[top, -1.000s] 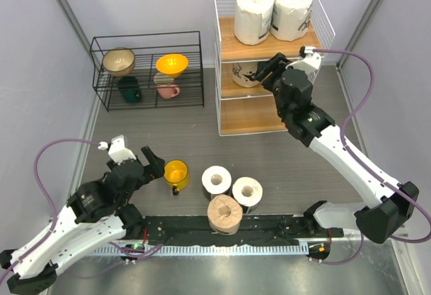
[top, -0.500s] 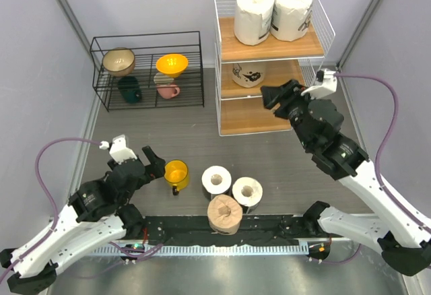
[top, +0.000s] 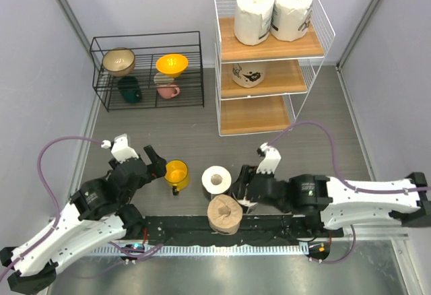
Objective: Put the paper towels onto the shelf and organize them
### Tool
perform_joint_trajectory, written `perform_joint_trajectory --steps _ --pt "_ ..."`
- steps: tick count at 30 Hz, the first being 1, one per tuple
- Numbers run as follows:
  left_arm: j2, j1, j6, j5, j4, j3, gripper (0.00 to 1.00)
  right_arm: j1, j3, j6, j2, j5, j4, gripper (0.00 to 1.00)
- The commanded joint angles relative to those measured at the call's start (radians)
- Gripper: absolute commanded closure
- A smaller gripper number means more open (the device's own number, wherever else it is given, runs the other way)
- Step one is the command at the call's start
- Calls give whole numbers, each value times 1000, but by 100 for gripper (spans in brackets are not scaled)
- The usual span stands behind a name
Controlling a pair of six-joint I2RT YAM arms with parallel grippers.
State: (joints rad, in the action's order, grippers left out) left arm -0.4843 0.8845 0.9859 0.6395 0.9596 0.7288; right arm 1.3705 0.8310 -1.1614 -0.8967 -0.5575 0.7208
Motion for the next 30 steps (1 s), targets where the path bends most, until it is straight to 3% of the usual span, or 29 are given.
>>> perform_joint_trajectory --steps 1,3,8,15,27,30 --pt "-2 4 -9 9 -35 8 0 229 132 -321 -169 -272 178 35" --pt "6 5 -4 5 -29 6 0 335 238 -452 -258 -358 297 35" --pt "38 5 5 2 -12 3 0 450 407 -743 -476 -452 503 35" --pt "52 5 8 2 -1 3 0 510 366 -1026 -484 -447 655 39" --pt "27 5 5 -14 -30 -5 0 512 295 -1069 -481 -367 609 39" --pt "23 5 0 -14 -32 -5 0 513 272 -1071 -469 -364 586 35"
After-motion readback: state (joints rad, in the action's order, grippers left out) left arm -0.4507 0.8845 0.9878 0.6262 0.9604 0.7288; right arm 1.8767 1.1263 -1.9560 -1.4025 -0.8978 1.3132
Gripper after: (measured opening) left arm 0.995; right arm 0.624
